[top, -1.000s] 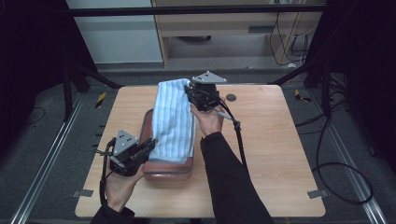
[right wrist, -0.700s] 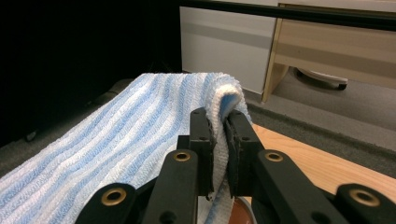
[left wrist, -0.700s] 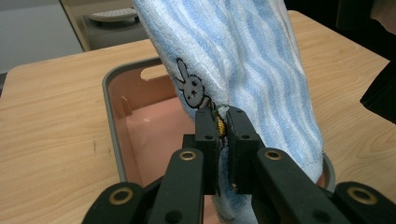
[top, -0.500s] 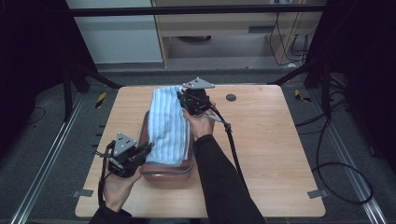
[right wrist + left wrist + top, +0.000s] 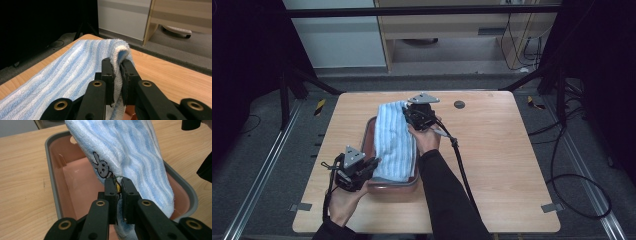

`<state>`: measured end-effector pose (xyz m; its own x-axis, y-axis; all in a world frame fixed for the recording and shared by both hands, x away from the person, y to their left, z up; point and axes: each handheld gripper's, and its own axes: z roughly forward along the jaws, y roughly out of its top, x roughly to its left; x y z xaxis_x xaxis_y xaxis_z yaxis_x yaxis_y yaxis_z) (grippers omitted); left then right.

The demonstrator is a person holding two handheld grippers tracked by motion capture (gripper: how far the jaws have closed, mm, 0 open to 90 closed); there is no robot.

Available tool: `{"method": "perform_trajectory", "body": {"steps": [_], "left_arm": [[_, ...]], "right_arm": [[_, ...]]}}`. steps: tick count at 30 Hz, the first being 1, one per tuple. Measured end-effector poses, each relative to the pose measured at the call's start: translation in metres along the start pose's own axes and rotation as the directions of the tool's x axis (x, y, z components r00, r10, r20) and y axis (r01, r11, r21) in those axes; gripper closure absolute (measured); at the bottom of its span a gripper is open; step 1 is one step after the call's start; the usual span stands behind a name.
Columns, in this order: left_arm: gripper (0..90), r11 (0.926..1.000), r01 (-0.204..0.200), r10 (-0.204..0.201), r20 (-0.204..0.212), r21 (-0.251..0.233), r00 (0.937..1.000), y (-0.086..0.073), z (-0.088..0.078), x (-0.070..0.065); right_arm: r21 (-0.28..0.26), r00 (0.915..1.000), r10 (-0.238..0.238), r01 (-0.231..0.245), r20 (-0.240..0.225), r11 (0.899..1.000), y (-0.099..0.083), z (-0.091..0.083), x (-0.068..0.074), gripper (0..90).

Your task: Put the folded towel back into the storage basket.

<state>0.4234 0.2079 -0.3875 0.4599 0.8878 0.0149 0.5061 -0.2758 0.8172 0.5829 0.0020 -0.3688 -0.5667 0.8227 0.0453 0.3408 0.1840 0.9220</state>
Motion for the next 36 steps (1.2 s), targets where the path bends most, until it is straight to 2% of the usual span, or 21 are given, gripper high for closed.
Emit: {"method": "perform_trajectory", "body": {"steps": [21, 25, 36], "left_arm": [[84.3, 0.9964, 0.007, -0.005, -0.015, 0.085, 0.9999, -0.019, 0.027, 0.004], [84.2, 0.9945, 0.009, -0.008, -0.015, 0.104, 0.9999, -0.022, 0.031, 0.004], [83.4, 0.9901, 0.015, -0.012, -0.025, 0.139, 0.9996, -0.026, 0.038, 0.005]], "right_arm": [[0.079, 1.0000, -0.006, 0.006, 0.002, 0.997, -0.037, 0.022, -0.002, 82.6], [0.107, 1.0000, 0.001, -0.002, 0.005, 0.994, -0.043, 0.027, -0.003, 82.3], [0.174, 0.9992, -0.036, 0.032, 0.020, 0.984, -0.053, 0.042, -0.006, 80.8]]}}
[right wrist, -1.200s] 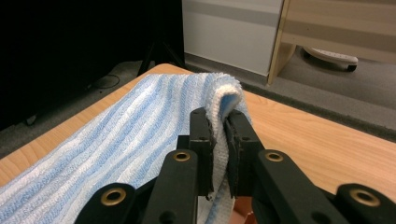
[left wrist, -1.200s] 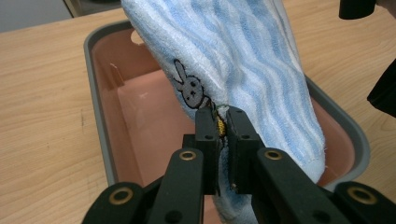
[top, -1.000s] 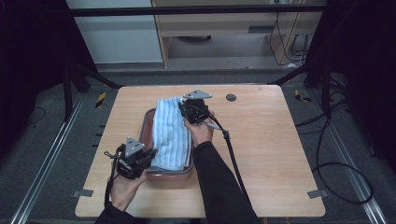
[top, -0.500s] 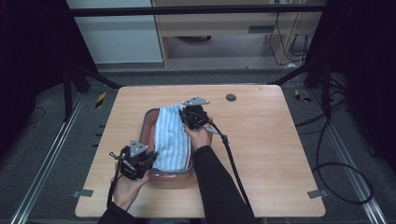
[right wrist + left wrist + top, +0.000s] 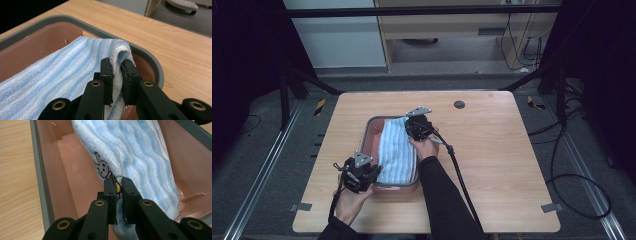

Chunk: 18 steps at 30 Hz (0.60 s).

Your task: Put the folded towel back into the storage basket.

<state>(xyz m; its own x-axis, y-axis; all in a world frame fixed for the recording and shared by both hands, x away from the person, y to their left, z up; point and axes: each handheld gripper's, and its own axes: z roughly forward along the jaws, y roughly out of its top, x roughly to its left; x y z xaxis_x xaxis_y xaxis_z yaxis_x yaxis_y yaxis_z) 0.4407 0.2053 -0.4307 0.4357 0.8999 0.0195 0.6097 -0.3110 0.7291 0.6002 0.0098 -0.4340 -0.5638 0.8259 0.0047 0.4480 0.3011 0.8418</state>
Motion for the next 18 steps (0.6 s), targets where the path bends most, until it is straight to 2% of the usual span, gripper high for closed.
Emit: {"method": "perform_trajectory", "body": {"steps": [5, 9, 12, 15, 18], "left_arm": [[82.2, 0.9999, -0.001, 0.001, -0.003, 0.015, 1.0000, -0.001, 0.003, 0.000], [78.0, 0.9997, 0.009, -0.009, -0.012, 0.021, 0.9999, -0.002, 0.003, 0.003], [72.1, 0.9996, 0.022, -0.021, -0.008, 0.020, 0.9997, -0.002, 0.002, 0.006], [63.1, 0.9986, 0.052, -0.052, -0.003, 0.007, 0.9986, -0.001, -0.001, 0.007], [54.7, 0.9985, 0.049, -0.050, -0.027, -0.023, 0.9984, 0.001, -0.006, 0.012]], "right_arm": [[0.040, 0.9997, -0.025, 0.025, -0.001, 0.999, -0.001, 0.006, 0.000, 76.8], [0.059, 0.9984, -0.052, 0.051, 0.020, 0.997, -0.001, 0.008, -0.001, 64.2], [0.050, 0.9981, -0.052, 0.050, 0.034, 0.997, 0.000, 0.006, -0.003, 55.4], [0.025, 0.9987, -0.034, 0.033, 0.039, 0.999, 0.003, 0.000, -0.007, 50.6], [-0.011, 0.9992, -0.023, 0.024, 0.032, 1.000, 0.006, -0.008, -0.011, 46.9]]}}
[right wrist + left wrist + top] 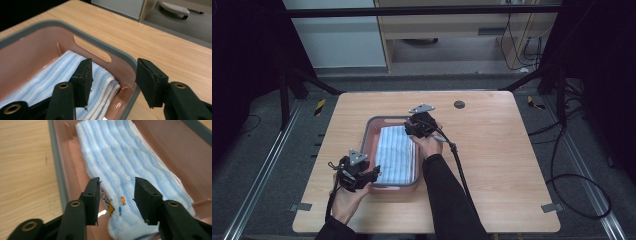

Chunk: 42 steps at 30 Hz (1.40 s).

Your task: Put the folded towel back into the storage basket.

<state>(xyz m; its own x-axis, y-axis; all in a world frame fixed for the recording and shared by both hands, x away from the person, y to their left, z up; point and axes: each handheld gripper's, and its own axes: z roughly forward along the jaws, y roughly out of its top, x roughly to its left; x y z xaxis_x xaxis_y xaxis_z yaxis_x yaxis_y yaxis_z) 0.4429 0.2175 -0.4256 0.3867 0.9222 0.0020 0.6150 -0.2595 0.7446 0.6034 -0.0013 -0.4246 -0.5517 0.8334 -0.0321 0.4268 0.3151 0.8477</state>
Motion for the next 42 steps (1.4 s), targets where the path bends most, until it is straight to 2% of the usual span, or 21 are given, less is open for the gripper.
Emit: {"method": "perform_trajectory", "body": {"steps": [3, 7, 13, 16, 23, 28, 29, 32, 36, 40, 42], "left_arm": [[47.9, 0.9991, 0.003, -0.003, -0.015, -0.042, 0.9999, 0.003, -0.006, 0.004], [41.3, 0.9948, 0.005, -0.004, 0.002, -0.102, 1.0000, 0.009, -0.018, 0.009], [33.7, 0.9810, 0.012, -0.010, 0.011, -0.194, 0.9999, 0.014, -0.039, 0.023], [30.7, 0.9751, 0.018, -0.018, 0.003, -0.221, 0.9998, 0.013, -0.045, 0.032], [26.0, 0.9736, 0.039, -0.041, -0.004, -0.225, 0.9991, 0.006, -0.047, 0.054], [22.8, 0.9771, 0.021, -0.033, -0.053, -0.212, 0.9981, -0.001, -0.045, 0.068], [22.5, 0.9772, 0.029, -0.043, -0.062, -0.210, 0.9971, -0.003, -0.043, 0.071], [21.4, 0.9800, 0.035, -0.052, -0.083, -0.196, 0.9952, -0.008, -0.040, 0.081], [20.4, 0.9850, 0.011, -0.033, -0.122, -0.172, 0.9920, -0.016, -0.036, 0.095], [21.3, 0.9876, 0.051, -0.071, -0.135, -0.149, 0.9883, -0.028, -0.031, 0.111], [21.9, 0.9901, 0.050, -0.070, -0.152, -0.131, 0.9858, -0.033, -0.029, 0.118]], "right_arm": [[-0.038, 0.9999, 0.011, -0.011, 0.000, 0.999, 0.003, -0.010, -0.005, 44.0], [-0.082, 0.9995, 0.031, -0.031, -0.002, 0.996, 0.008, -0.028, -0.012, 38.6], [-0.128, 0.9972, 0.074, -0.074, -0.007, 0.989, 0.008, -0.056, -0.026, 30.3], [-0.150, 0.9960, 0.090, -0.089, -0.003, 0.985, 0.005, -0.072, -0.036, 27.5], [-0.163, 0.9903, 0.139, -0.136, 0.008, 0.977, -0.016, -0.107, -0.064, 21.0], [-0.151, 0.9870, 0.157, -0.150, 0.033, 0.977, -0.039, -0.128, -0.086, 18.8], [-0.150, 0.9868, 0.158, -0.152, 0.034, 0.977, -0.043, -0.131, -0.089, 18.7], [-0.153, 0.9847, 0.169, -0.160, 0.045, 0.975, -0.060, -0.144, -0.101, 18.5], [-0.139, 0.9831, 0.171, -0.161, 0.065, 0.977, -0.086, -0.158, -0.115, 17.8], [-0.121, 0.9784, 0.191, -0.181, 0.079, 0.976, -0.113, -0.168, -0.127, 17.5], [-0.100, 0.9754, 0.201, -0.191, 0.091, 0.976, -0.124, -0.172, -0.134, 17.4]]}}
